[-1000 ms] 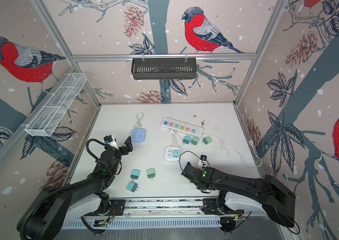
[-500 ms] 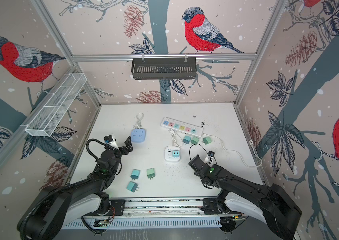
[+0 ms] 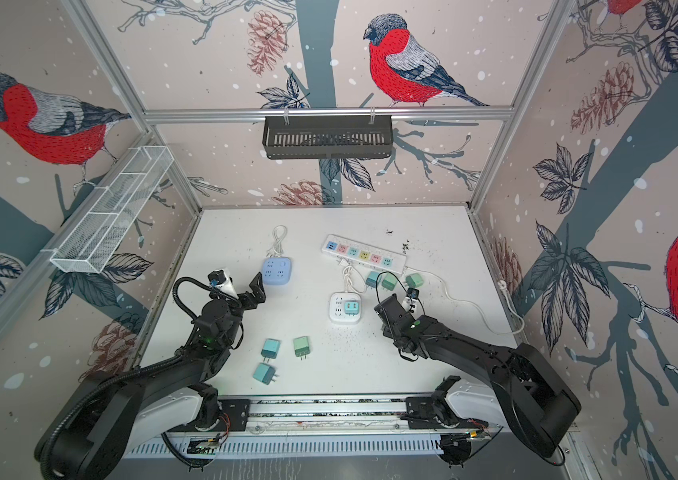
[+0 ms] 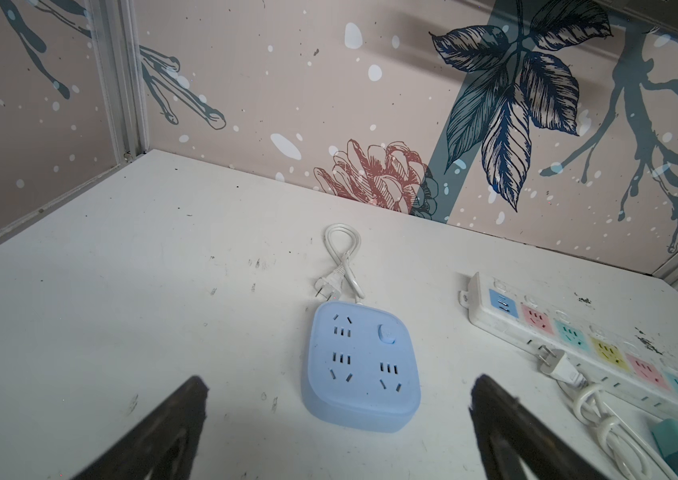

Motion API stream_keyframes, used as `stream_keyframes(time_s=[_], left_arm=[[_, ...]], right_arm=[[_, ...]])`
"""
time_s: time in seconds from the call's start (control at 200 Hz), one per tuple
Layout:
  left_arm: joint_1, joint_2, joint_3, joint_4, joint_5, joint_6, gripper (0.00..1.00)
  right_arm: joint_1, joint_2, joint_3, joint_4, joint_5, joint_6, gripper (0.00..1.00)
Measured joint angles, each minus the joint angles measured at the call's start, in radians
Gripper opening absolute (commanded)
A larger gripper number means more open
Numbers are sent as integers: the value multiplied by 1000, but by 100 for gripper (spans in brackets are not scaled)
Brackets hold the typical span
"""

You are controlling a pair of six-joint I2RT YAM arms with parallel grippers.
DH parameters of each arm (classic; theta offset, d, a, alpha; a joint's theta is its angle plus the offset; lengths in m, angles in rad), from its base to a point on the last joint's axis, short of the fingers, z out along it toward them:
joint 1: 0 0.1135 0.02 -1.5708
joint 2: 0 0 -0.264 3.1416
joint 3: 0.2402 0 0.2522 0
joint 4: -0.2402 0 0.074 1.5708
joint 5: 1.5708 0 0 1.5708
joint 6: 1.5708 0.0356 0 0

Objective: Insert the plug
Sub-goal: 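Close the right gripper on the pink plug adapter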

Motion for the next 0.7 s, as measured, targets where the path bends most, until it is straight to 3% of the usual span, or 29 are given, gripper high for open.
stream_keyframes(time_s=[0.39, 0.535, 0.7], left_arm=[[0, 2, 2, 0, 0, 0, 98], [0, 2, 2, 0, 0, 0, 98], [0, 2, 2, 0, 0, 0, 98]], right_arm=[[67, -126, 28, -6, 36, -13, 63], [110, -63, 61, -2, 37, -29, 70], [138, 55, 108, 1, 47, -41, 72]])
